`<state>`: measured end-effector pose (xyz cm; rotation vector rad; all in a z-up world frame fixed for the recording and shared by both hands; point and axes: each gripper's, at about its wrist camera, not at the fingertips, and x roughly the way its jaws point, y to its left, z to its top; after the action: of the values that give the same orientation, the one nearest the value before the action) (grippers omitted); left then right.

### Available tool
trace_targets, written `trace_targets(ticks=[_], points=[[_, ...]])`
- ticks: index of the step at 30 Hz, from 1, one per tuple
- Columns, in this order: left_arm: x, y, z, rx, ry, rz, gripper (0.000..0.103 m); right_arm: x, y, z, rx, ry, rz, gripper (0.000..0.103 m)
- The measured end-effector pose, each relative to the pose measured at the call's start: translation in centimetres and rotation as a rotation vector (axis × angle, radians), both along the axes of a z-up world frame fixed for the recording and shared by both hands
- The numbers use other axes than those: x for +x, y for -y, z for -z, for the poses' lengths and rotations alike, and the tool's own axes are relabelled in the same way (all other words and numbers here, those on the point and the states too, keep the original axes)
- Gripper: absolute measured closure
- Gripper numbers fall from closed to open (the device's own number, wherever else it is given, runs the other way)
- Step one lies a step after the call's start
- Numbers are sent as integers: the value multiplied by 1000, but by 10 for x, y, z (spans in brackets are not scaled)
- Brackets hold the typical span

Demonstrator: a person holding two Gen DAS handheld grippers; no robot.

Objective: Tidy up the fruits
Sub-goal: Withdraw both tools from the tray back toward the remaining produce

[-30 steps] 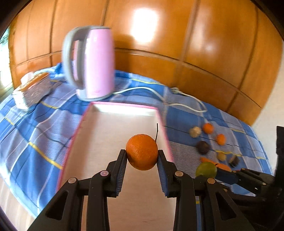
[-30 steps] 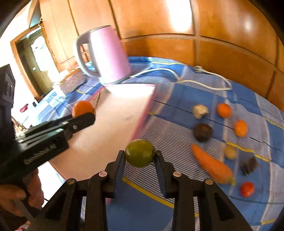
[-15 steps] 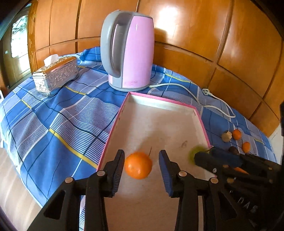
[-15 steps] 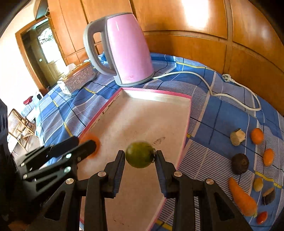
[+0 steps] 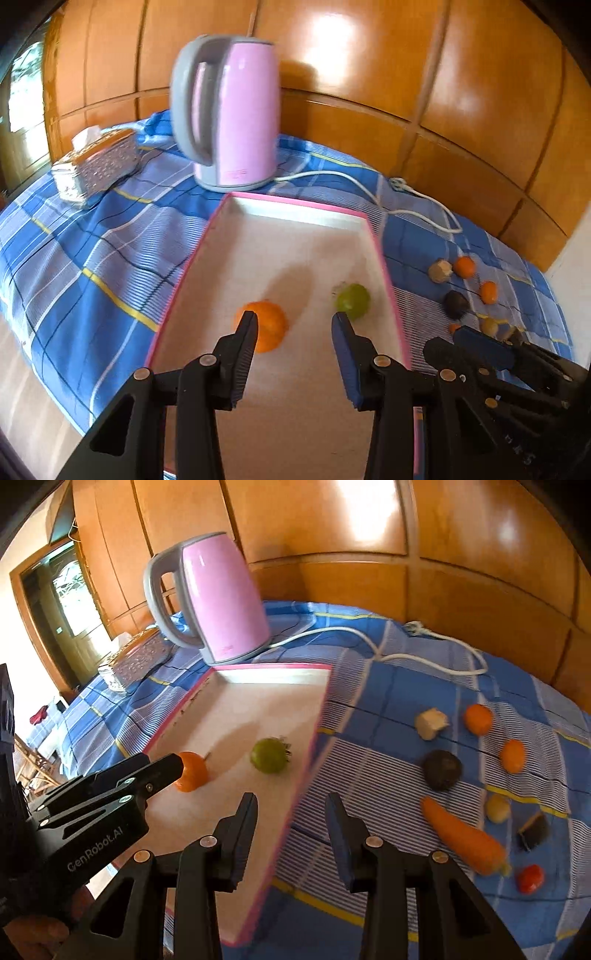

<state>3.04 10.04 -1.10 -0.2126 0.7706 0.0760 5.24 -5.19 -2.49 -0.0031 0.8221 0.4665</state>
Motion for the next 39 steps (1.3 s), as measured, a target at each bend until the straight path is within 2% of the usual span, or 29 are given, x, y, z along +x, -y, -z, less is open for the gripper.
trace_targets(ticks=[14,25,32,39], points=[[-8,73,-3,43,-8,202,61,-23,56,5,-5,5,140,65],[-5,132,4,74,-34,374,61,-35,119,25,-13,-43,296,65],[-2,148,14,67,-68,416,61,-40,156,43,-8,-96,393,65],[5,157,23,41,-108,431,61,-42,170,48,-14,-102,427,65]])
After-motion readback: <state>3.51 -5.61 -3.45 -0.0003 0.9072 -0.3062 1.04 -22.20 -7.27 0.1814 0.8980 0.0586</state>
